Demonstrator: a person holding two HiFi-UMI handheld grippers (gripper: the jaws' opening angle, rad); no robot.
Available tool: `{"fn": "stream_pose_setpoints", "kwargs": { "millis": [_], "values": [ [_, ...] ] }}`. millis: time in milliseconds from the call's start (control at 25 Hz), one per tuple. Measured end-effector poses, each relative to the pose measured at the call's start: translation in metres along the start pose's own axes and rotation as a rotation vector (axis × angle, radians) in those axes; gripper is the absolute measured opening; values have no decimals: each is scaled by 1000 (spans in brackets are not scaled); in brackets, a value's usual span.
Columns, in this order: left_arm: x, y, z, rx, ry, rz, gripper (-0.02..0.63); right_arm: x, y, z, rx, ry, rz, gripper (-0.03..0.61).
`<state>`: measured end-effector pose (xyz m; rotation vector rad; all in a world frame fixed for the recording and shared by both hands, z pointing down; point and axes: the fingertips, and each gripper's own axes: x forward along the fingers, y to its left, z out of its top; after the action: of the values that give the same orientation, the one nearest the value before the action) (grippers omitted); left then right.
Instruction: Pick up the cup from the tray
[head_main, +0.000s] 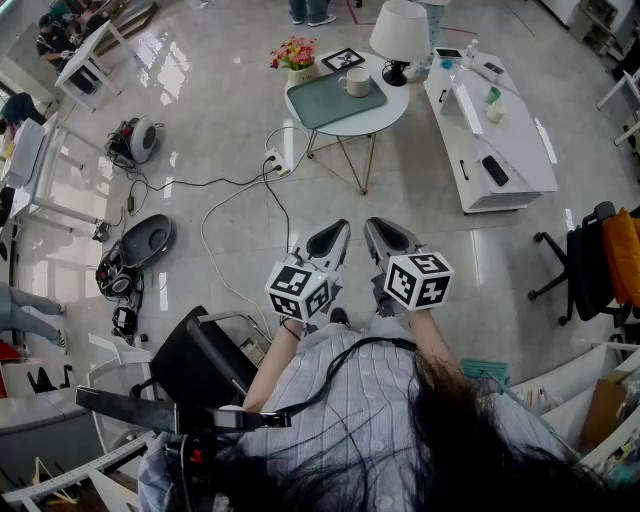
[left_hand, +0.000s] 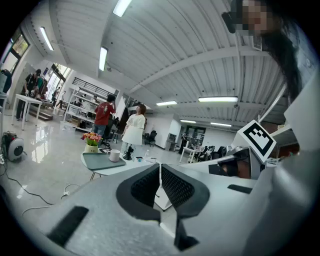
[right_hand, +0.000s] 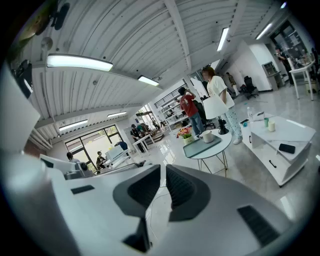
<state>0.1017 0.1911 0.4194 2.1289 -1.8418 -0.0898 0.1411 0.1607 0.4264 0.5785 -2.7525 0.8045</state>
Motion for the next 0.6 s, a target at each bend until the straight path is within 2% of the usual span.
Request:
{"fn": "stream_pose_setpoints", "kwargs": {
  "millis": [600],
  "values": [
    [-28, 23, -4, -5, 12, -21, 14, 20, 33, -12, 6, -15, 6, 55]
  ]
}}
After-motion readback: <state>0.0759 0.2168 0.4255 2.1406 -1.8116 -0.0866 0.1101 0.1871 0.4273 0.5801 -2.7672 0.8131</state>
